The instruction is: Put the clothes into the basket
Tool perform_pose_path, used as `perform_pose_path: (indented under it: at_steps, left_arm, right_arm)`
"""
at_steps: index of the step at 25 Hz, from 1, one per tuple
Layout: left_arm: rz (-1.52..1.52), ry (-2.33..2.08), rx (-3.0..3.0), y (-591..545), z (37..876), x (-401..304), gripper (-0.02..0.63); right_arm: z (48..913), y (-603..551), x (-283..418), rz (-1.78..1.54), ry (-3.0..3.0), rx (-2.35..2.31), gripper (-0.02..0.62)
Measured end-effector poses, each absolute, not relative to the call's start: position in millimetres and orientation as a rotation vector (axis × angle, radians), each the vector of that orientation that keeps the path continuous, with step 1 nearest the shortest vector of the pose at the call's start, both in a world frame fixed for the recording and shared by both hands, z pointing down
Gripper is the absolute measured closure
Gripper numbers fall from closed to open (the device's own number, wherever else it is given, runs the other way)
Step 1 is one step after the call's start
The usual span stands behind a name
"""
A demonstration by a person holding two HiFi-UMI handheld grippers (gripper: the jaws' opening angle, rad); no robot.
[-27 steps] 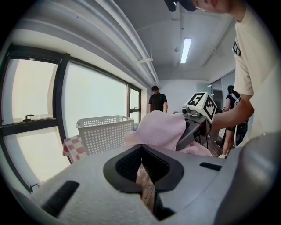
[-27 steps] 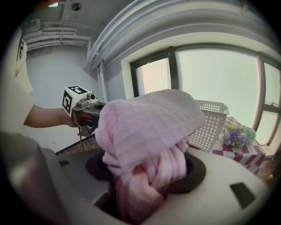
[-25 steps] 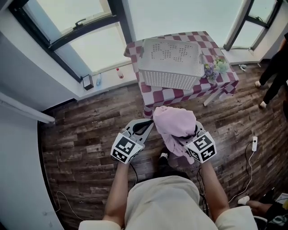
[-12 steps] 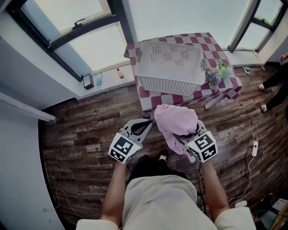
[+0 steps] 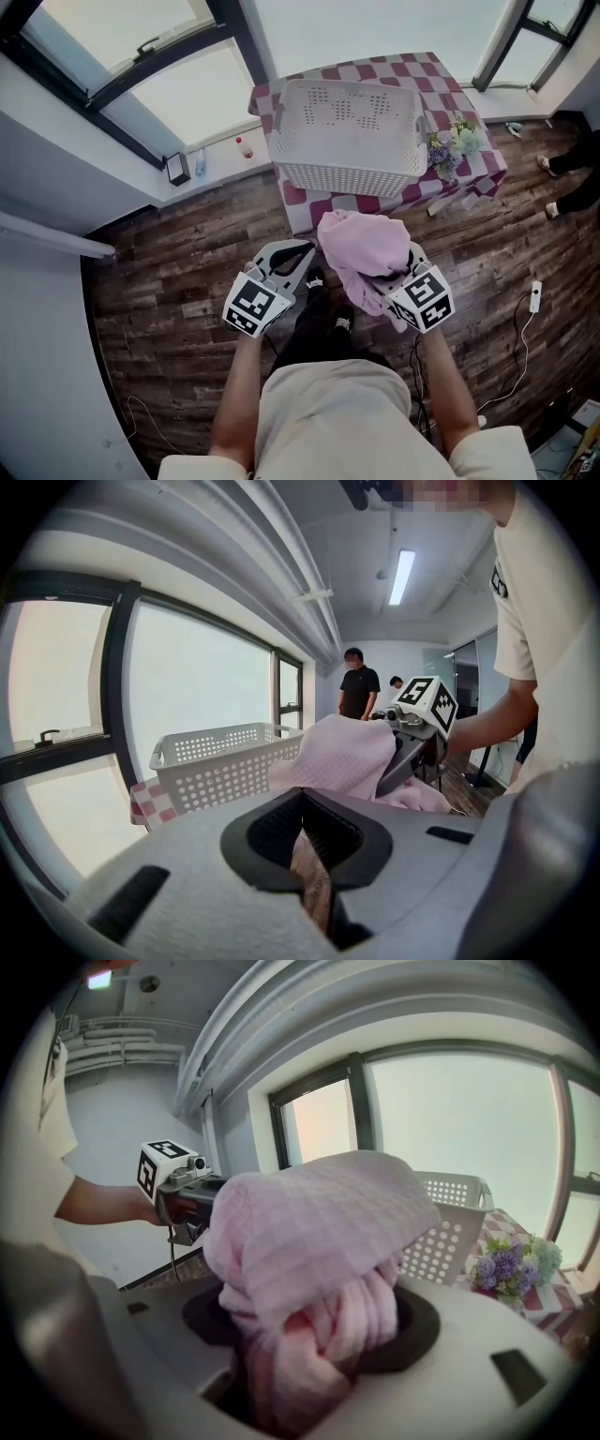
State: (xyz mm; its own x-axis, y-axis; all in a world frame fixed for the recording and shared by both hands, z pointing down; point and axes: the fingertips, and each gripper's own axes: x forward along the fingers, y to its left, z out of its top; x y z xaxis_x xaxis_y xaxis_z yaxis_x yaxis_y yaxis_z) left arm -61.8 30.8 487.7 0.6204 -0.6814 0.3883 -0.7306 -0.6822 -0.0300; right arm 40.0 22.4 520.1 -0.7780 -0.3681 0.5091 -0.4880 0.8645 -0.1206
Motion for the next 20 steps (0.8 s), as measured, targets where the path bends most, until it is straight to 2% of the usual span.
perform_pose_path:
  at_steps: [20]
  left_arm:
    - [0.459, -0.994, 2.844, -83.9, 462.5, -94.6, 0.592]
  right_arm:
    - [500.7, -48.9, 3.3, 0.333, -2.515, 0.629, 0.285]
